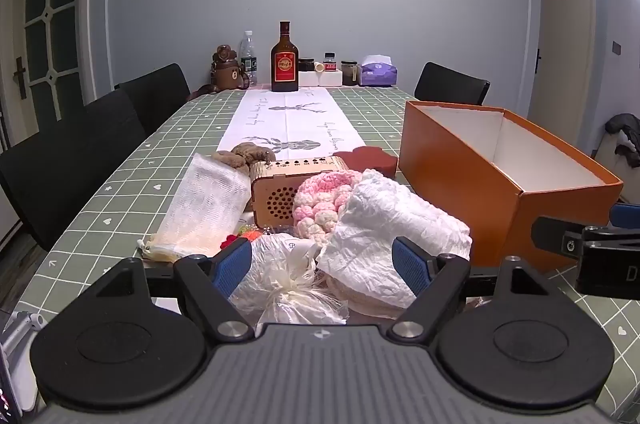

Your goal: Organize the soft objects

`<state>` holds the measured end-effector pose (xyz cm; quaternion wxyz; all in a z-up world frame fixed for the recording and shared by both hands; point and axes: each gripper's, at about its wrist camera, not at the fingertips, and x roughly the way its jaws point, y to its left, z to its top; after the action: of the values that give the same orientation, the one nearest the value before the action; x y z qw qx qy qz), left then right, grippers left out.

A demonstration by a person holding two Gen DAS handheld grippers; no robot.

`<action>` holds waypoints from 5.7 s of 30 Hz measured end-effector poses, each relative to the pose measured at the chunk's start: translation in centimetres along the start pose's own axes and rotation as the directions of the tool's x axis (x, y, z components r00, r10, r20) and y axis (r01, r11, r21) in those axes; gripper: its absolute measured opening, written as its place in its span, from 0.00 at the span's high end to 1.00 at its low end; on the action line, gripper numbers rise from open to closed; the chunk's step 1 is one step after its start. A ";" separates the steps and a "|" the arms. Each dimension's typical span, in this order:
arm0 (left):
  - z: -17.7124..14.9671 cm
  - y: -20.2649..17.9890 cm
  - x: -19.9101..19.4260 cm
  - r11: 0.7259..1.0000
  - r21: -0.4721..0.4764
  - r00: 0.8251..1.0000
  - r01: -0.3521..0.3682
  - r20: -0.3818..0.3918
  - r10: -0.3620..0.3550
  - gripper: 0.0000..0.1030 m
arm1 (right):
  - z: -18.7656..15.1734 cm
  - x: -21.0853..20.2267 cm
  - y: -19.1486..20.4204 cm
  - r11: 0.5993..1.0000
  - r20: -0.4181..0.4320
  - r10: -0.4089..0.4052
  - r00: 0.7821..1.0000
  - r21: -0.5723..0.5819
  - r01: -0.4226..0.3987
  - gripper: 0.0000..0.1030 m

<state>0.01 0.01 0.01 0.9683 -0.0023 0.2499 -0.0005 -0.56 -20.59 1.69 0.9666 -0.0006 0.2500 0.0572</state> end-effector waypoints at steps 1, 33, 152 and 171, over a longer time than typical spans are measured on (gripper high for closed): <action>0.0 0.0 0.0 1.000 0.001 1.000 0.000 0.002 0.000 0.09 | 0.1 0.0 0.0 1.000 -0.002 0.000 1.000 0.000 0.000 0.02; -0.5 0.0 0.7 1.000 -0.003 1.000 0.016 -0.005 -0.016 0.09 | 0.0 0.3 0.7 1.000 -0.022 -0.004 1.000 -0.020 0.003 0.02; -0.7 5.3 2.8 0.986 -0.141 0.989 0.083 -0.108 -0.098 0.31 | -0.7 11.4 7.3 0.843 -0.208 0.284 0.936 -0.411 -0.347 0.75; -0.9 -1.0 5.4 0.972 0.058 0.959 0.230 -0.184 -0.216 0.15 | -1.6 4.8 -0.9 0.965 -0.196 0.130 0.972 -0.202 -0.169 0.87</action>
<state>4.33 -1.04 -3.44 0.9354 0.0077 0.3326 -0.1196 2.92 -20.99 -2.10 0.9267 -0.0928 0.3286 0.1569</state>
